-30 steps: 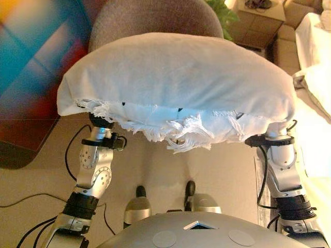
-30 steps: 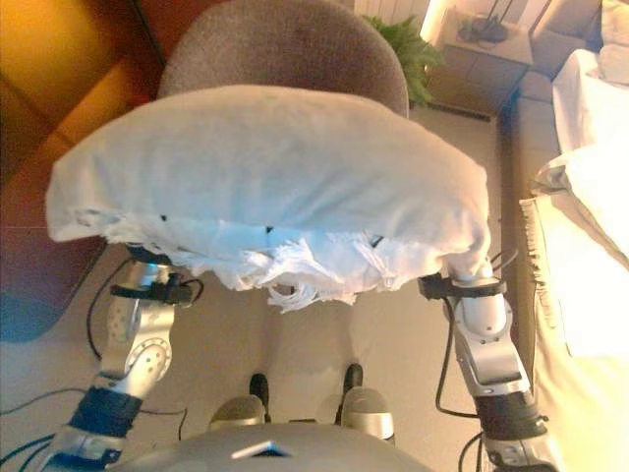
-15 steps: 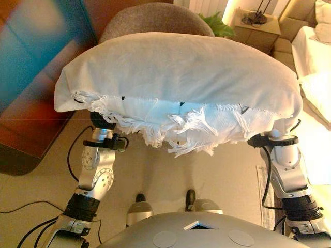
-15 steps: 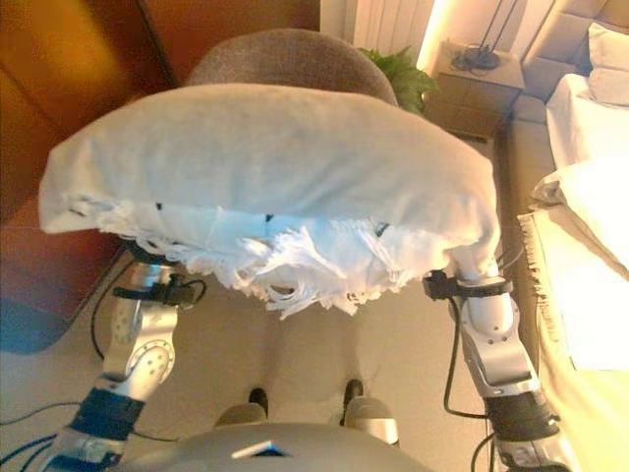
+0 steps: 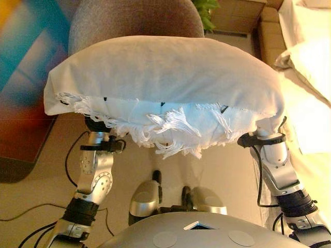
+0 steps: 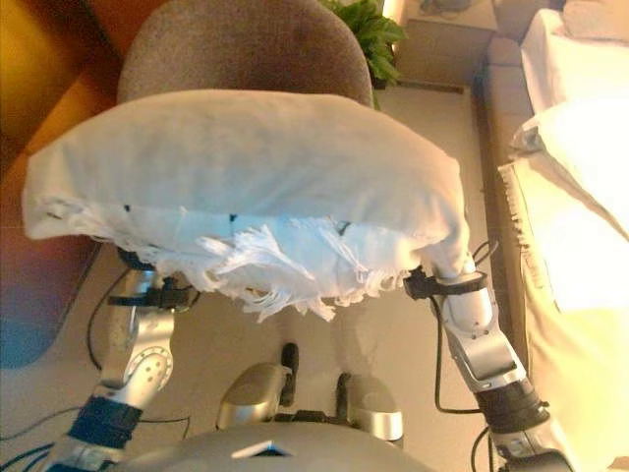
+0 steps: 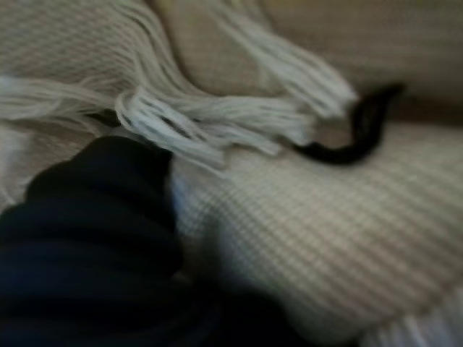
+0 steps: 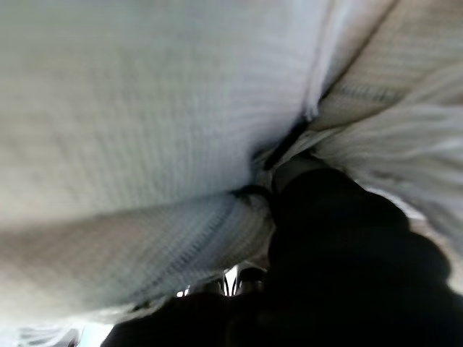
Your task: Pick up the cushion and take it to the sofa
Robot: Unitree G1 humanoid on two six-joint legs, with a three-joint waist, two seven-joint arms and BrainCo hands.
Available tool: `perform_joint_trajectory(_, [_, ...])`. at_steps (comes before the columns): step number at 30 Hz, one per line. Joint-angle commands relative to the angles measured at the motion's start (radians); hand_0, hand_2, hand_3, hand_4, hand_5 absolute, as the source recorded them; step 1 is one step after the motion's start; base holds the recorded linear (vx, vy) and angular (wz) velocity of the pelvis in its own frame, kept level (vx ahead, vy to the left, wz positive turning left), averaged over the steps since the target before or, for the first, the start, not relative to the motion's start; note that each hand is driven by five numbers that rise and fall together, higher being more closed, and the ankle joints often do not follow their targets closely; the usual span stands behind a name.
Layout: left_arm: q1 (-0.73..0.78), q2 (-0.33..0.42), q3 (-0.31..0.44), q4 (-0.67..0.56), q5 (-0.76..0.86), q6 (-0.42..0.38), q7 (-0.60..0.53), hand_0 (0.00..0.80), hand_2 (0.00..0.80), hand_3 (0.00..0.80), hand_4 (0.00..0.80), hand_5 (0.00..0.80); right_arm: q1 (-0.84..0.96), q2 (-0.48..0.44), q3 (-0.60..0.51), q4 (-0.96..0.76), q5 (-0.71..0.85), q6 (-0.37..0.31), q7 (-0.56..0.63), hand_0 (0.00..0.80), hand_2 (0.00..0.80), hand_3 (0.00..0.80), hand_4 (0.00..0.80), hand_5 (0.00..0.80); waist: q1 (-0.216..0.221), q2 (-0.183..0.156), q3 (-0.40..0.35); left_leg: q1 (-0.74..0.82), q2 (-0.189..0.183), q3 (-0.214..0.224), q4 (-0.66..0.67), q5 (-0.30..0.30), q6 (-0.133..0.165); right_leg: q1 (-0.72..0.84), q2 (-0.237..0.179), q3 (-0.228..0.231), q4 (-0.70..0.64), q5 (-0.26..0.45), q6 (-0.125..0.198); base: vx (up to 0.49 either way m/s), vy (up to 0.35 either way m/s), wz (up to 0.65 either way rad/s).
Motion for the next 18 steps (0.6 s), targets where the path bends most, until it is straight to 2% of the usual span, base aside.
perform_joint_trajectory(1, [-0.066,-0.033,-0.097,-0.156,0.026,-0.067,-0.077,0.8,0.8,0.8,0.8,0.8,-0.034,0.009,0.036,-0.123,-0.012,-0.062,0.061,0.8,0.8,0.8,0.8,0.8,0.002,0.027,-0.08,-0.063,0.057,-0.034,-0.438,0.227,-0.053,0.075,0.094,0.004,0.093,-0.128,0.004,0.615,0.195,-0.02])
perform_joint_trajectory(4, [-0.076,-0.034,-0.104,-0.147,0.017,-0.086,-0.073,0.8,0.8,0.8,0.8,0.8,-0.016,-0.008,0.016,-0.123,0.011,-0.081,0.083,0.8,0.8,0.8,0.8,0.8,-0.005,0.019,-0.073,-0.077,0.09,-0.057,-0.438,0.214,-0.059,0.072,0.063,-0.01,0.159,-0.18,0.016,0.629,0.259,-0.07])
perform_joint_trajectory(5, [-0.083,-0.033,-0.106,-0.142,0.019,-0.09,-0.071,0.8,0.8,0.8,0.8,0.8,-0.017,-0.014,0.01,-0.123,0.021,-0.083,0.086,0.8,0.8,0.8,0.8,0.8,-0.008,0.014,-0.074,-0.072,0.094,-0.048,-0.438,0.192,-0.052,0.072,0.049,-0.014,0.176,-0.191,0.024,0.714,0.352,-0.16])
perform_joint_trajectory(6, [-0.093,-0.026,-0.107,-0.14,0.016,-0.087,-0.064,0.8,0.8,0.8,0.8,0.8,-0.014,-0.018,0.0,-0.119,0.034,-0.089,0.093,0.8,0.8,0.8,0.8,0.8,-0.017,0.008,-0.08,-0.061,0.097,-0.006,-0.43,0.183,-0.046,0.075,0.027,-0.026,0.2,-0.195,0.038,0.713,0.36,-0.17])
perform_joint_trajectory(7, [-0.1,-0.022,-0.105,-0.135,0.018,-0.077,-0.055,0.8,0.8,0.8,0.8,0.8,-0.011,-0.017,-0.01,-0.113,0.051,-0.085,0.097,0.8,0.8,0.8,0.8,0.8,-0.023,-0.004,-0.089,-0.053,0.091,0.03,-0.395,0.163,-0.029,0.082,-0.003,-0.036,0.228,-0.165,0.06,0.776,0.376,-0.14])
perform_joint_trajectory(9, [-0.102,-0.019,-0.096,-0.136,0.032,-0.071,-0.06,0.8,0.8,0.8,0.8,0.8,0.001,-0.01,-0.032,-0.116,0.077,-0.072,0.106,0.8,0.8,0.8,0.8,0.8,-0.02,-0.027,-0.112,-0.059,0.058,0.049,-0.322,0.139,-0.003,0.102,-0.048,-0.051,0.276,-0.082,0.102,0.667,0.278,-0.11])
perform_joint_trajectory(10, [-0.098,-0.017,-0.093,-0.146,0.064,-0.077,-0.065,0.8,0.8,0.8,0.8,0.8,0.008,-0.004,-0.031,-0.12,0.077,-0.076,0.104,0.8,0.8,0.8,0.8,0.8,-0.009,-0.044,-0.129,-0.061,0.032,0.049,-0.3,0.117,0.018,0.11,-0.076,-0.066,0.297,-0.023,0.126,0.537,0.191,0.08])
perform_joint_trajectory(11, [-0.091,-0.014,-0.09,-0.153,0.071,-0.079,-0.069,0.8,0.8,0.8,0.8,0.8,0.011,0.005,-0.029,-0.121,0.067,-0.081,0.103,0.8,0.8,0.8,0.8,0.8,-0.002,-0.049,-0.137,-0.061,0.02,0.042,-0.293,0.108,0.031,0.106,-0.091,-0.07,0.332,0.008,0.137,0.713,0.223,0.07])
perform_joint_trajectory(12, [-0.083,-0.007,-0.08,-0.161,0.079,-0.07,-0.068,0.8,0.8,0.8,0.8,0.8,0.012,0.031,-0.019,-0.116,0.029,-0.09,0.096,0.8,0.8,0.8,0.8,0.8,0.008,-0.057,-0.149,-0.047,-0.006,0.029,-0.281,0.089,0.053,0.08,-0.107,-0.067,0.383,0.088,0.156,0.644,0.179,0.1])
perform_joint_trajectory(13, [-0.089,-0.005,-0.074,-0.153,0.073,-0.057,-0.062,0.8,0.8,0.8,0.8,0.8,0.006,0.044,-0.008,-0.108,0.011,-0.088,0.085,0.8,0.8,0.8,0.8,0.8,0.009,-0.059,-0.154,-0.033,-0.018,0.021,-0.282,0.083,0.061,0.058,-0.099,-0.054,0.38,0.109,0.16,0.625,0.158,-0.05])
perform_joint_trajectory(15, [-0.105,0.002,-0.068,-0.138,0.053,-0.046,-0.067,0.8,0.8,0.8,0.8,0.8,0.003,0.051,0.002,-0.106,0.009,-0.08,0.072,0.8,0.8,0.8,0.8,0.8,0.005,-0.061,-0.156,-0.022,-0.033,0.01,-0.281,0.081,0.064,0.042,-0.074,-0.042,0.33,0.102,0.155,0.407,0.066,0.05])
perform_joint_trajectory(17, [-0.107,0.004,-0.049,-0.135,0.035,-0.028,-0.103,0.8,0.8,0.8,0.8,0.8,0.006,0.061,0.001,-0.113,0.004,-0.06,0.07,0.8,0.8,0.8,0.8,0.8,0.006,-0.06,-0.16,-0.005,-0.048,0.014,-0.28,0.079,0.057,0.011,-0.07,-0.107,0.165,0.088,0.134,0.389,0.04,0.21])
perform_joint_trajectory(18, [-0.106,0.002,-0.047,-0.136,0.034,-0.026,-0.107,0.8,0.8,0.8,0.8,0.8,0.002,0.061,0.0,-0.111,0.004,-0.058,0.069,0.8,0.8,0.8,0.8,0.8,0.006,-0.058,-0.158,0.003,-0.049,0.012,-0.283,0.079,0.054,0.004,-0.071,-0.125,0.131,0.082,0.128,0.345,0.01,0.11])
